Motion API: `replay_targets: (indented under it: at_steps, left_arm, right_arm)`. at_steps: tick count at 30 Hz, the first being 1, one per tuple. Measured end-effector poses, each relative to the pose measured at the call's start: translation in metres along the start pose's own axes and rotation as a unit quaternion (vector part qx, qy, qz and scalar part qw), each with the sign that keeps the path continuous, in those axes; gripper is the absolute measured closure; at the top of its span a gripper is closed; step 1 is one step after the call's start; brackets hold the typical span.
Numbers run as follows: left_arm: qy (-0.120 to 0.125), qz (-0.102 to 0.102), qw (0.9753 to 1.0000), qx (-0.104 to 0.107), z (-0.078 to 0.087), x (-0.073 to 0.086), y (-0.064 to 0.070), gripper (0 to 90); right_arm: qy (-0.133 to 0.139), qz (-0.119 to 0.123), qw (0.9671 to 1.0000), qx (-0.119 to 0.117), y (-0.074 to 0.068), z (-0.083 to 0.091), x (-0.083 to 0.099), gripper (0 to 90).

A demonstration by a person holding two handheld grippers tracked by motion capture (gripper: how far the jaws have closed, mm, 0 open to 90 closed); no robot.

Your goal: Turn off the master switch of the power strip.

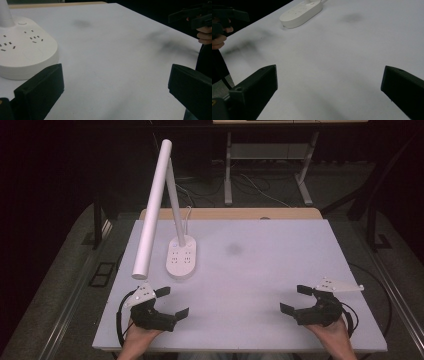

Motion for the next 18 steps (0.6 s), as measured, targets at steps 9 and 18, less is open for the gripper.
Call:
replay_targets:
  at_steps: [9, 18]
  left_arm:
    - [0.000, 0.000, 1.0000, 0.002, -0.0007, -0.0002, 0.0010, 0.0]
    - [-0.009, 0.001, 0.9999, 0.005, -0.0019, 0.0006, 0.0031, 0.0]
  right_arm:
    - [-0.008, 0.000, 1.0000, -0.001, 0.0010, -0.0011, 0.0024, 0.1]
    - [-0.011, -0.007, 0.9999, -0.003, 0.0036, -0.0001, 0.0033, 0.0]
Point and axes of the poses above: each handheld gripper's, and its own axes: z roughly backward along the jaws, x roughly out of its underside, y roughly to its right, the point moved 6 cm from there along -z, roughly forward along the jaws, and after that the axes turned 8 degrees about z, right-handed, at the moved point
